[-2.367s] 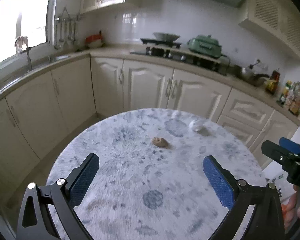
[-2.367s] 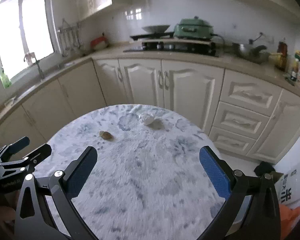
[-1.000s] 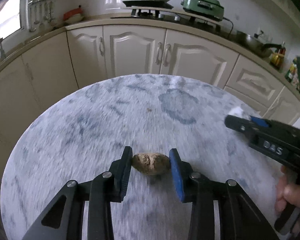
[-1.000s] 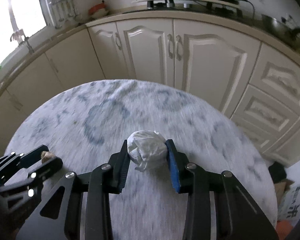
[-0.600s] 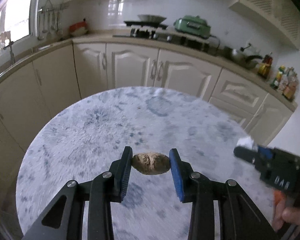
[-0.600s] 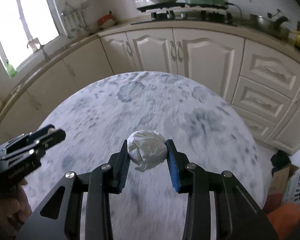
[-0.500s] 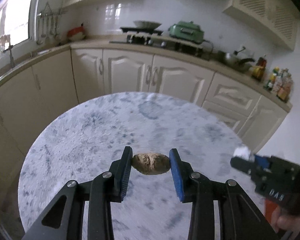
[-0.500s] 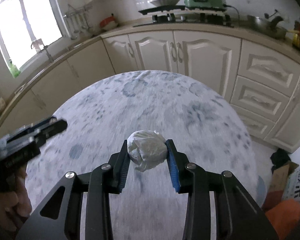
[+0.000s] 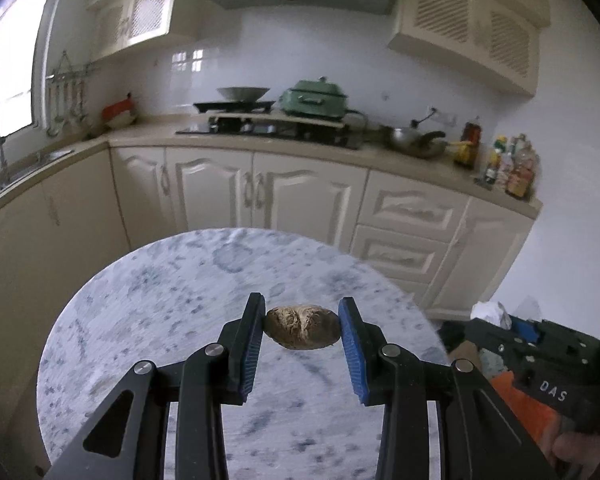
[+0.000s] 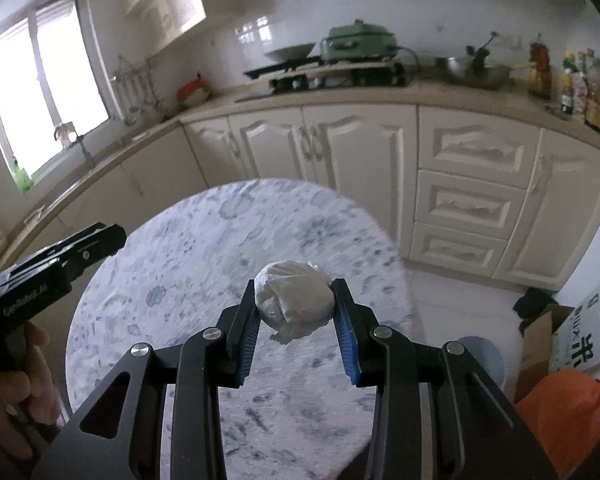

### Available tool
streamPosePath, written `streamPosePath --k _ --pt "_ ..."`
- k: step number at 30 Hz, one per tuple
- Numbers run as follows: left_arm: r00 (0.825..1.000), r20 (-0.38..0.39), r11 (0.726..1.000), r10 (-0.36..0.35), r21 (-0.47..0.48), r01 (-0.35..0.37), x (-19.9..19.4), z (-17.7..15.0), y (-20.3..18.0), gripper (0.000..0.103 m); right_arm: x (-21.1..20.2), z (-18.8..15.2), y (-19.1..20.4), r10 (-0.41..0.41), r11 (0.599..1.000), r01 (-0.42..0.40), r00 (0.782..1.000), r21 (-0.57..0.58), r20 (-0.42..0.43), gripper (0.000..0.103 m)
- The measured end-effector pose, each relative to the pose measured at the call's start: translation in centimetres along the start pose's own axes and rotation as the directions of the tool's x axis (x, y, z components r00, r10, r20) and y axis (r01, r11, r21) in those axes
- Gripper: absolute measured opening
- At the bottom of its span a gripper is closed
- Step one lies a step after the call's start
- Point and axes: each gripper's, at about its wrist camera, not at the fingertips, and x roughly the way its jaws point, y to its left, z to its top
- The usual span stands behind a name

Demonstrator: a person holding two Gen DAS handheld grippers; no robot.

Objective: Collect trash
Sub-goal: 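Carry the brown lump and white bag to the blue bucket with both tools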

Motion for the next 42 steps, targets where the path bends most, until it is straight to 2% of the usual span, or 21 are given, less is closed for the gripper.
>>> streamPosePath --k 9,14,19,24,30,33,42 --pt "0.997 0.023 0.996 -0.069 0.058 0.067 0.2 1.4 -5.0 0.033 -3.1 0.5 -3.9 -0.051 0.997 0.048 0.997 0.058 0.058 0.035" --pt "0.992 0.014 0.988 -0.123 0.097 0.121 2.3 2.8 -8.7 0.033 -4.5 0.6 -7.4 -0.103 0.99 0.094 0.992 0.107 0.076 0.035" --pt "0.98 -0.025 0.968 -0.199 0.152 0.201 6.7 4.0 -13.9 0.033 -5.6 0.4 -13.5 -0.201 0.966 0.186 0.977 0.182 0.071 0.035" --pt "0.952 -0.116 0.931 -0.285 0.204 0.303 12.9 4.3 -20.2 0.033 -5.4 -0.6 -20.3 -0.289 0.924 0.273 0.957 0.268 0.022 0.035" --pt "0.912 -0.236 0.888 -0.334 0.247 0.389 20.3 4.4 -26.7 0.033 -3.6 -2.4 -27.3 -0.329 0.877 0.326 0.943 0.353 -0.054 0.035" --pt "0.894 -0.294 0.869 -0.337 0.268 0.416 24.2 4.0 -29.6 0.033 -2.2 -3.6 -30.2 -0.329 0.858 0.337 0.94 0.387 -0.09 0.035" --pt "0.837 -0.464 0.847 -0.291 0.282 0.451 36.4 3.8 -35.4 0.033 3.2 -6.1 -35.8 -0.267 0.824 0.318 0.948 0.468 -0.174 0.035"
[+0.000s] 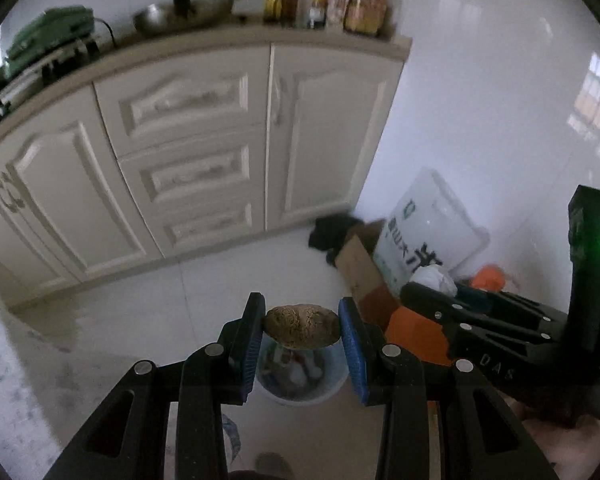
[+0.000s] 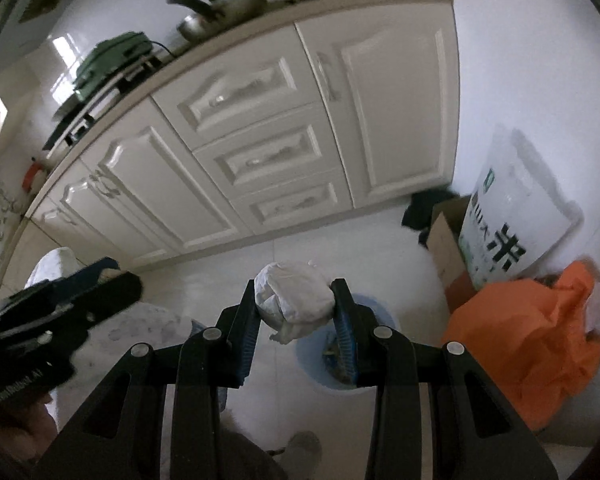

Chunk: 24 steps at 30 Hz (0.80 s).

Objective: Collect trash
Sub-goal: 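Carry the brown lump and white bag to the blue bucket with both tools, then open both tools over the blue bucket to drop the lump and bag, then swing both tools back from the bucket to the table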

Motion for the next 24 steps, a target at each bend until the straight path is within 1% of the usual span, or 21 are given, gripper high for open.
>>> streamPosePath --k 1,2,6,8,9,10,11,12,13,14,16,17,18,20,22,23,24 --pt "1.0 -0.02 1.0 0.0 0.0 0.0 1.3 0.5 0.1 0.033 0.4 0.0 -0.1 0.003 1.0 -0.003 1.0 0.004 -0.007 0.035" --pt "0.999 -0.035 1.0 -0.005 -0.002 0.005 2.9 2.0 -0.1 0.033 1.1 0.1 -0.4 0.005 1.0 -0.005 1.0 0.01 -0.016 0.035" --pt "0.996 -0.088 1.0 -0.023 -0.007 0.022 7.2 4.2 0.0 0.034 3.4 0.3 -1.4 0.02 0.999 -0.018 0.999 0.036 -0.05 0.036" --pt "0.994 -0.105 1.0 -0.03 -0.011 0.029 8.9 5.0 0.4 0.036 4.4 0.4 -1.8 0.019 0.999 -0.016 0.998 0.041 -0.068 0.038" --pt "0.993 -0.12 1.0 -0.018 -0.006 0.018 9.8 5.5 0.4 0.039 4.9 0.4 -2.1 0.015 0.998 -0.011 0.997 0.056 -0.073 0.04" --pt "0.99 -0.138 1.0 -0.006 -0.002 0.006 10.5 5.5 0.5 0.059 5.3 0.4 -2.5 0.015 0.997 -0.01 0.997 0.071 -0.075 0.043" --pt "0.988 -0.155 1.0 0.012 -0.001 -0.012 11.2 5.4 0.6 0.084 5.6 0.3 -3.0 0.009 0.996 -0.002 0.997 0.092 -0.077 0.055" --pt "0.988 -0.15 0.999 0.039 -0.003 -0.04 11.6 5.7 0.7 0.091 5.8 0.2 -3.2 0.005 0.995 0.003 0.997 0.102 -0.08 0.066" --pt "0.99 -0.134 0.999 0.053 -0.002 -0.053 11.7 5.8 0.6 0.098 6.0 0.1 -3.5 0.005 0.993 0.005 0.996 0.116 -0.085 0.068" --pt "0.99 -0.126 0.998 0.06 0.0 -0.061 11.8 5.8 0.6 0.1 6.0 -0.2 -3.8 0.012 0.991 0.0 0.996 0.131 -0.089 0.071" --pt "0.989 -0.132 0.997 0.073 -0.001 -0.074 12.1 6.0 0.7 0.101 5.9 -0.5 -4.0 0.01 0.99 0.003 0.996 0.141 -0.088 0.076" --pt "0.988 -0.129 0.997 0.079 -0.004 -0.08 12.1 6.1 0.7 0.101 5.8 -0.8 -4.1 0.004 0.989 0.008 0.996 0.147 -0.087 0.083" --pt "0.988 -0.127 0.996 0.086 -0.005 -0.087 12.1 6.0 0.7 0.101 5.6 -0.9 -4.2 0.001 0.988 0.012 0.996 0.157 -0.084 0.093" --pt "0.988 -0.12 0.995 0.1 -0.005 -0.101 11.5 5.8 0.4 0.101 5.2 -1.1 -4.4 -0.017 0.983 0.03 0.997 0.18 -0.076 0.103" --pt "0.989 -0.101 0.994 0.108 -0.006 -0.109 10.6 5.4 0.2 0.101 4.9 -1.2 -4.4 -0.031 0.981 0.046 0.996 0.189 -0.084 0.103" --pt "0.99 -0.092 0.994 0.11 -0.004 -0.111 9.4 4.6 0.1 0.101 4.5 -1.3 -4.4 -0.037 0.98 0.051 0.996 0.192 -0.08 0.103" --pt "0.99 -0.079 0.993 0.116 -0.002 -0.116 8.9 4.6 -0.1 0.101 4.2 -1.3 -4.2 -0.042 0.98 0.055 0.996 0.193 -0.076 0.103"
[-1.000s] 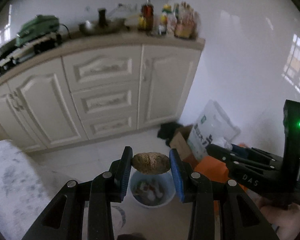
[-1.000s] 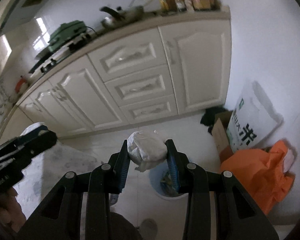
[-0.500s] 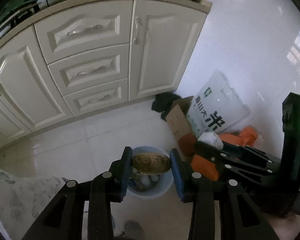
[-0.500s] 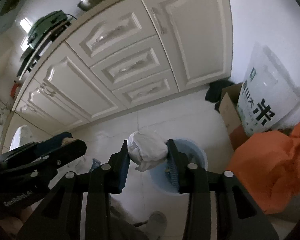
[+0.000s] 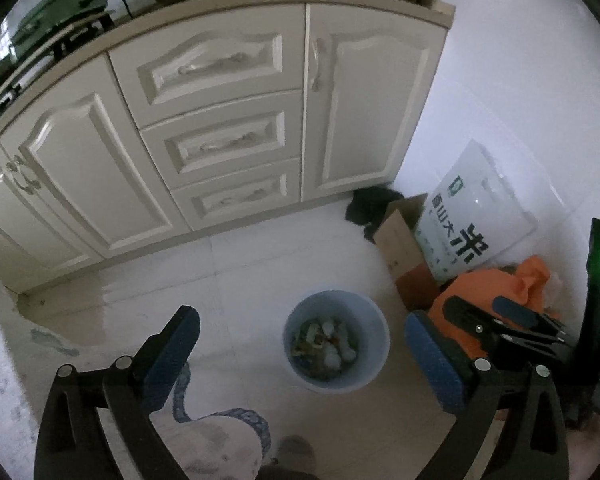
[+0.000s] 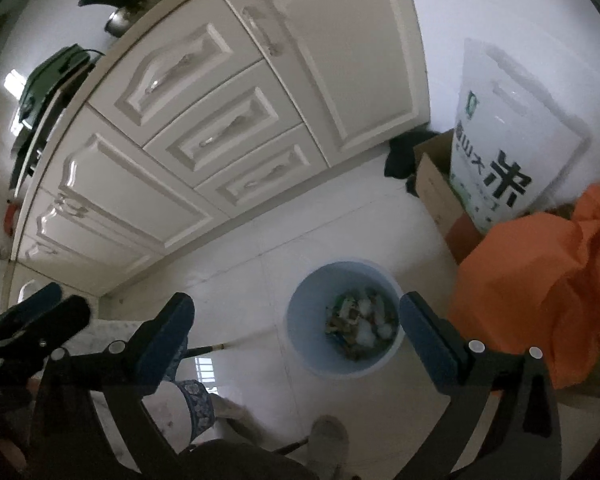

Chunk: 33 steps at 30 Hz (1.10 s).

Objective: Collect trash
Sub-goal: 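Swing both tools back from the bucket to the table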

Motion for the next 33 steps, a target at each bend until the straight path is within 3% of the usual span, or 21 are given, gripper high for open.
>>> streamPosePath --k 8,15,26,33 --pt "0.994 0.105 1.0 0.009 -0.005 -0.009 -10.0 -5.3 1.9 0.102 -3.7 -0.6 2.7 0.006 0.999 -0.005 0.999 -0.04 0.036 0.103" --pt "0.976 0.219 0.999 0.013 -0.047 -0.002 -20.7 -11.2 5.6 0.102 -8.7 -2.2 7.4 0.037 0.994 -0.027 0.995 -0.105 0.092 0.103" --pt "0.918 0.371 0.978 0.142 -0.194 -0.073 -36.5 -23.8 11.2 0.102 -16.1 -7.3 18.4 0.151 0.951 -0.108 0.98 -0.289 0.13 0.103" --pt "0.866 0.409 0.934 0.289 -0.319 -0.161 -45.0 -32.7 13.6 0.102 -20.0 -11.6 26.2 0.248 0.884 -0.16 0.957 -0.44 0.149 0.103"
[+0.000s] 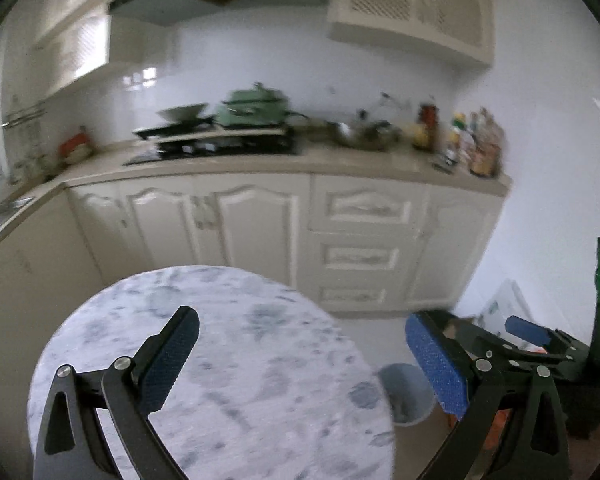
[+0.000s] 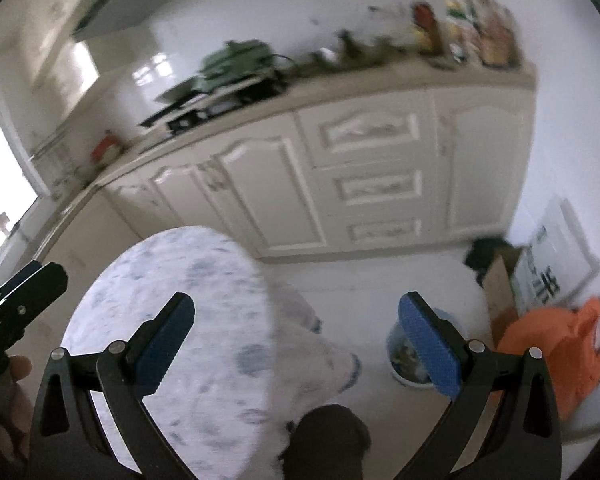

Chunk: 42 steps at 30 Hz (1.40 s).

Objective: Collect trash

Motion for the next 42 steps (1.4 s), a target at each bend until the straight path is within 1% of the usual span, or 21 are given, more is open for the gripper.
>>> streamPosePath --k 1,2,3,5,7,10,13,15,18,22,25,26,28,29,31,33,36,37,40,42 --pt "1.0 0.013 1.0 0.024 -0.008 -0.024 -1.5 -0.5 0.8 0.102 -0.3 -0.1 1.9 0.017 0.999 -0.016 1.0 -0.028 0.007 0.103" --pt "0.999 0.023 0.999 0.045 -0.013 -0.045 -2.6 -0.8 1.1 0.102 -0.4 -0.2 2.8 0.025 0.999 -0.024 1.0 -0.047 0.012 0.103" --pt "0.996 0.036 0.997 0.076 -0.019 -0.075 -3.9 -1.5 1.8 0.102 -0.7 -0.4 4.5 0.03 0.996 -0.028 0.999 -0.08 0.024 0.103" --pt "0.989 0.056 0.99 0.135 -0.044 -0.133 -7.0 -2.8 3.6 0.102 -0.9 -0.9 6.7 0.037 0.992 -0.033 0.999 -0.122 0.033 0.103" --pt "0.983 0.069 0.983 0.171 -0.074 -0.166 -9.4 -4.0 4.4 0.102 -1.4 -1.7 9.6 0.061 0.983 -0.052 0.997 -0.176 0.045 0.103" --pt "0.971 0.082 0.97 0.226 -0.111 -0.216 -13.4 -6.1 5.7 0.102 -2.0 -2.6 12.7 0.059 0.971 -0.042 0.996 -0.235 0.068 0.103" --pt "0.959 0.093 0.958 0.267 -0.138 -0.253 -16.7 -7.6 6.4 0.102 -3.2 -3.4 15.5 0.109 0.959 -0.083 0.991 -0.273 0.08 0.103" --pt "0.953 0.099 0.951 0.288 -0.149 -0.272 -18.1 -7.8 6.5 0.102 -4.3 -3.9 17.5 0.123 0.947 -0.087 0.987 -0.308 0.102 0.103" --pt "0.942 0.11 0.941 0.318 -0.163 -0.298 -20.8 -8.8 6.8 0.102 -5.3 -4.2 19.3 0.132 0.937 -0.081 0.983 -0.341 0.128 0.103" --pt "0.934 0.119 0.932 0.336 -0.188 -0.311 -21.6 -8.8 6.8 0.102 -6.1 -4.6 21.0 0.147 0.929 -0.088 0.979 -0.359 0.14 0.103" --pt "0.934 0.126 0.929 0.335 -0.208 -0.305 -22.3 -9.1 6.7 0.102 -6.2 -4.9 21.9 0.153 0.923 -0.092 0.979 -0.374 0.138 0.103" --pt "0.932 0.129 0.928 0.339 -0.211 -0.308 -21.7 -8.7 7.2 0.102 -6.2 -5.0 22.1 0.154 0.92 -0.092 0.979 -0.381 0.136 0.103" --pt "0.925 0.137 0.922 0.355 -0.218 -0.321 -22.3 -9.0 7.1 0.102 -6.2 -5.1 22.3 0.158 0.917 -0.096 0.978 -0.386 0.133 0.103" --pt "0.924 0.139 0.92 0.357 -0.222 -0.322 -21.7 -8.8 7.4 0.102 -6.2 -5.1 22.2 0.16 0.917 -0.097 0.978 -0.387 0.133 0.103" --pt "0.928 0.141 0.922 0.345 -0.239 -0.306 -22.0 -9.0 7.4 0.102 -6.2 -5.1 22.3 0.154 0.916 -0.089 0.979 -0.391 0.137 0.103" --pt "0.932 0.136 0.922 0.337 -0.246 -0.298 -21.5 -8.8 8.1 0.102 -6.2 -5.2 22.4 0.153 0.917 -0.09 0.979 -0.389 0.134 0.103" --pt "0.923 0.133 0.915 0.362 -0.242 -0.324 -21.3 -8.5 8.5 0.102 -6.2 -4.9 22.2 0.156 0.92 -0.097 0.979 -0.379 0.13 0.103" --pt "0.923 0.132 0.915 0.361 -0.24 -0.324 -21.0 -8.0 9.0 0.102 -6.2 -4.9 22.2 0.155 0.919 -0.095 0.979 -0.382 0.131 0.103" --pt "0.926 0.141 0.918 0.351 -0.244 -0.311 -20.7 -7.4 9.2 0.102 -6.2 -4.9 22.3 0.154 0.919 -0.093 0.979 -0.382 0.132 0.103" --pt "0.924 0.148 0.918 0.353 -0.243 -0.312 -20.6 -7.4 9.0 0.102 -6.2 -4.9 22.5 0.155 0.919 -0.094 0.979 -0.384 0.133 0.103"
